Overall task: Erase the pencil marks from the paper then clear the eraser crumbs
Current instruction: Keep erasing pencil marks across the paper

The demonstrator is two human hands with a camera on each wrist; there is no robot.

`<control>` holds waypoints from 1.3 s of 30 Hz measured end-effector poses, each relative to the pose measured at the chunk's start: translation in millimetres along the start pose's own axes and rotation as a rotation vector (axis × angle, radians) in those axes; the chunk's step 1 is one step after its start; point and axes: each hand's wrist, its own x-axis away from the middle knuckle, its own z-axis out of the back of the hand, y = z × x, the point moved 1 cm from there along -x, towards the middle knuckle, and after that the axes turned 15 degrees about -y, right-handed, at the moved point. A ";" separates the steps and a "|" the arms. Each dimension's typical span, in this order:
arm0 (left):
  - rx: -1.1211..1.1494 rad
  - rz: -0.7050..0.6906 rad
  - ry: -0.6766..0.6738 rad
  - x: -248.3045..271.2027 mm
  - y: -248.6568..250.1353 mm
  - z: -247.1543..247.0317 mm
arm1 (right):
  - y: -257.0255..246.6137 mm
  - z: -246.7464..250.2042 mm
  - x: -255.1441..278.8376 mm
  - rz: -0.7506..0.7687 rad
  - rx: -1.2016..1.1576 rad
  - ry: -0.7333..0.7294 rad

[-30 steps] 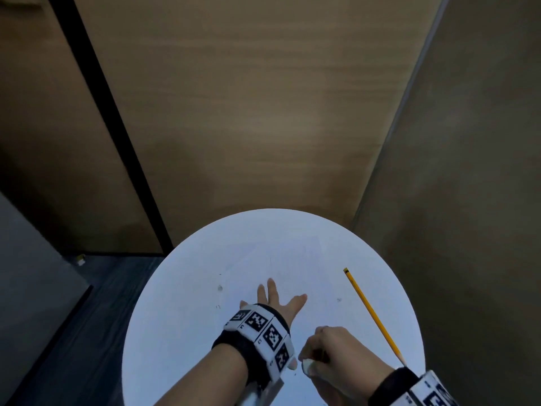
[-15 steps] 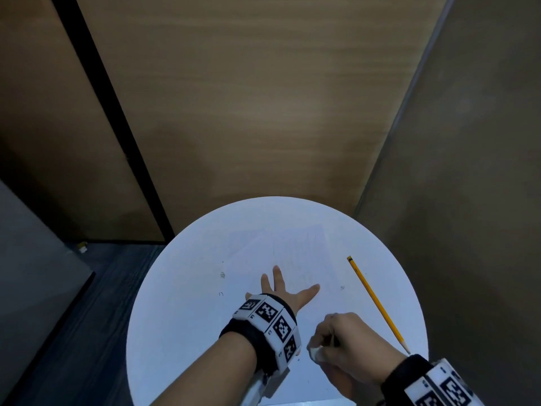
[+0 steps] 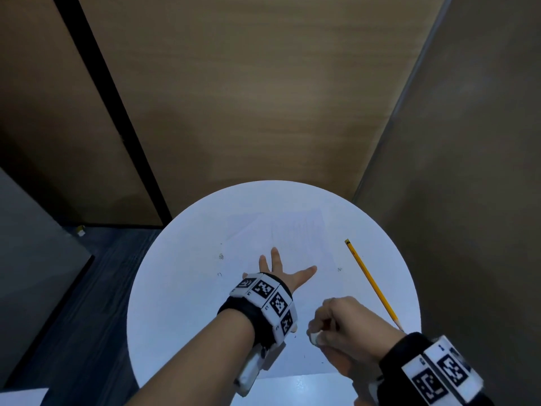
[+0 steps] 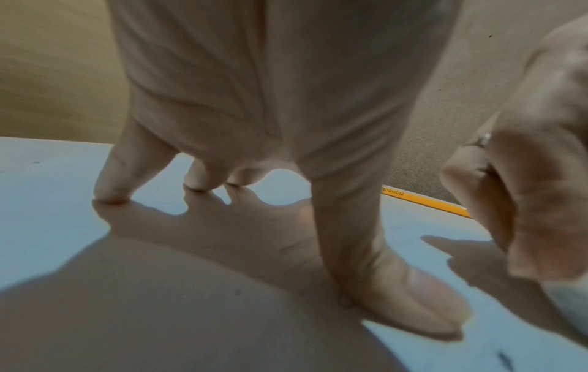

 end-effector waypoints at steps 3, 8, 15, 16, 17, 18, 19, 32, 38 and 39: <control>-0.141 -0.116 -0.071 8.1 -0.2 6.2 | 5.9 6.4 2.9 -0.011 -0.058 -0.029; -0.282 -0.171 -0.056 7.1 -19.7 16.4 | 25.8 10.5 3.7 -0.016 -0.702 0.411; -0.288 -0.161 -0.055 6.8 -31.0 28.7 | 10.2 18.0 4.0 0.046 -1.242 0.377; -0.285 -0.159 -0.052 6.0 -32.2 29.0 | 8.0 17.4 2.2 0.045 -1.205 0.354; -0.285 -0.153 -0.047 5.2 -34.0 28.9 | 6.5 16.8 0.0 0.037 -1.162 0.338; -0.291 -0.148 -0.039 5.0 -34.8 29.2 | 5.7 16.0 -2.5 0.021 -1.114 0.326; -0.302 -0.138 -0.035 5.4 -34.8 29.4 | 4.6 15.3 -4.8 0.006 -1.054 0.309; -0.279 -0.166 0.042 -3.6 -28.0 36.1 | -14.5 12.6 -48.5 0.012 -0.267 0.182; -0.249 -0.203 0.052 -12.2 -42.1 42.8 | -26.4 17.5 -59.9 0.011 -0.152 0.125; -0.242 -0.204 0.053 -12.0 -43.0 43.7 | -26.7 19.3 -60.0 0.009 -0.129 0.119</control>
